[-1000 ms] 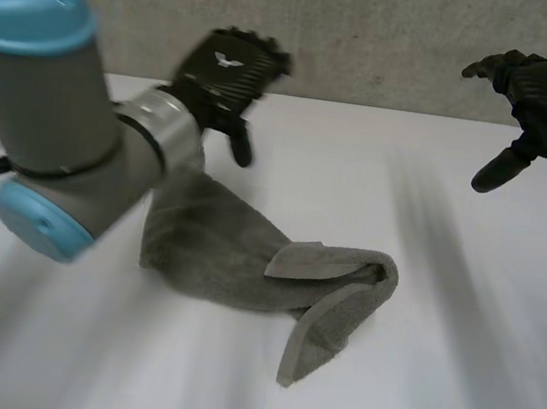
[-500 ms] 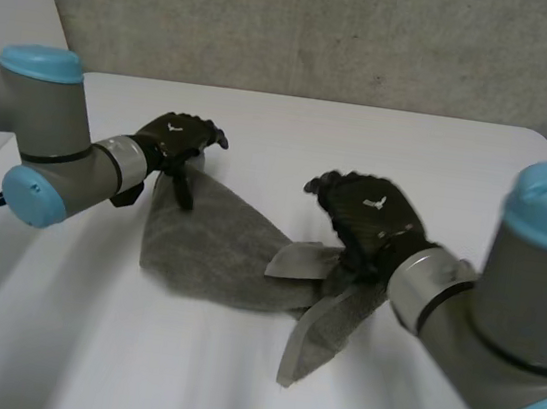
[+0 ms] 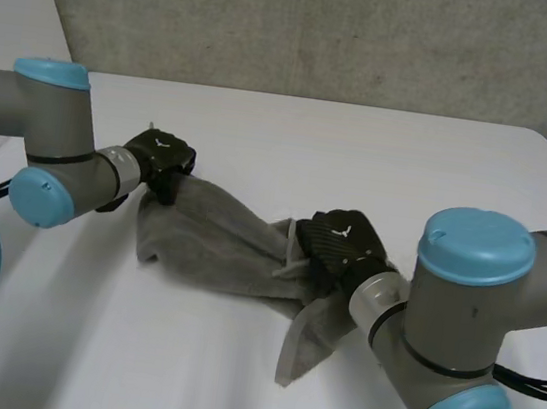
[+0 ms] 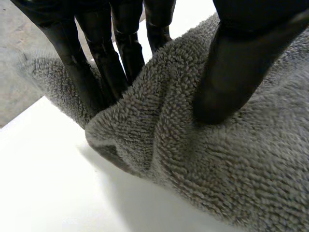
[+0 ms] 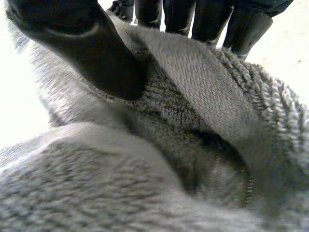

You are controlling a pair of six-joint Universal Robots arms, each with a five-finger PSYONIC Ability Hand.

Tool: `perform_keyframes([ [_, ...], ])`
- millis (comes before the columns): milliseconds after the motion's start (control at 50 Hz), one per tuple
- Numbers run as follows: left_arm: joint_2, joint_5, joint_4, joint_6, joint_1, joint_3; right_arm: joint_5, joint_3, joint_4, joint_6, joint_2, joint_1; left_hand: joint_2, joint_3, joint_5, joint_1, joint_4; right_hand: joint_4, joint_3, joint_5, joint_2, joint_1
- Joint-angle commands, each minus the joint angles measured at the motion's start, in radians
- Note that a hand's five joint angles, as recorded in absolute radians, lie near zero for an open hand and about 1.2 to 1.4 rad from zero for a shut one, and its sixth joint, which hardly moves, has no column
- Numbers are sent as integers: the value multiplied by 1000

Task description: Fold the towel.

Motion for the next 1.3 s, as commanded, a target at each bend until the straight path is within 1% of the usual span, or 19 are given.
perform_keyframes([
  [20,115,2,-6,-10,9,-106,-21,51,7,31,-97,-101,23,45,43,35,27,84,96,62,104,77],
  [120,269,15,13,-16,27,-298,-107,78,35,45,-168,-193,23,45,43,35,27,84,96,62,104,77],
  [220,432,23,103,-10,41,-563,-289,106,157,58,-195,-337,31,54,52,43,35,84,96,62,104,77],
  [280,463,23,123,-9,49,-620,-329,108,198,52,-194,-357,46,68,67,58,50,84,96,62,104,77],
  [380,508,23,149,-4,76,-746,-444,106,314,41,-192,-408,351,373,371,363,355,84,96,62,104,77],
  [600,543,25,152,-4,102,-752,-476,68,343,46,-247,-420,386,408,407,398,390,84,96,62,104,77],
  [740,516,34,180,-2,107,-703,-492,-1,359,45,-201,-417,386,408,407,398,390,84,96,62,104,77],
  [860,416,26,226,-7,88,-465,-490,-262,388,38,-60,-396,386,408,407,398,390,84,96,62,104,77],
  [900,417,18,223,-25,69,-290,-493,-470,400,67,-51,-383,386,408,407,398,390,84,96,62,104,77],
  [940,431,17,226,-39,45,-204,-490,-572,388,109,-65,-377,386,408,407,398,390,84,96,62,104,77],
  [980,495,14,249,-91,1,-76,-475,-711,280,287,-126,-373,386,408,407,398,390,84,96,62,104,77],
  [1040,534,8,277,-128,-10,-36,-464,-719,169,410,-168,-382,386,408,407,398,390,84,96,62,104,77],
  [1100,633,-11,408,-261,-10,-68,-466,-588,-185,745,-292,-418,386,408,407,398,390,84,96,62,104,77],
  [1120,634,-11,409,-262,-10,-68,-466,-587,-186,746,-292,-419,386,408,407,398,390,84,96,62,104,77],
  [1160,670,-9,465,-309,5,-182,-528,-470,-281,868,-310,-510,386,408,407,398,390,84,96,62,104,77],
  [1180,671,-9,465,-309,6,-183,-528,-469,-281,868,-310,-511,386,408,407,398,390,84,96,62,104,77],
  [1220,683,5,496,-296,33,-363,-660,-372,-282,855,-306,-521,386,408,407,398,390,84,96,62,104,77],
  [1240,683,5,496,-295,33,-364,-660,-371,-282,854,-306,-521,386,408,407,398,390,84,96,62,104,77],
  [1300,683,8,525,-239,47,-556,-796,-279,-281,815,-281,-529,386,408,407,398,390,84,96,62,104,77],
])
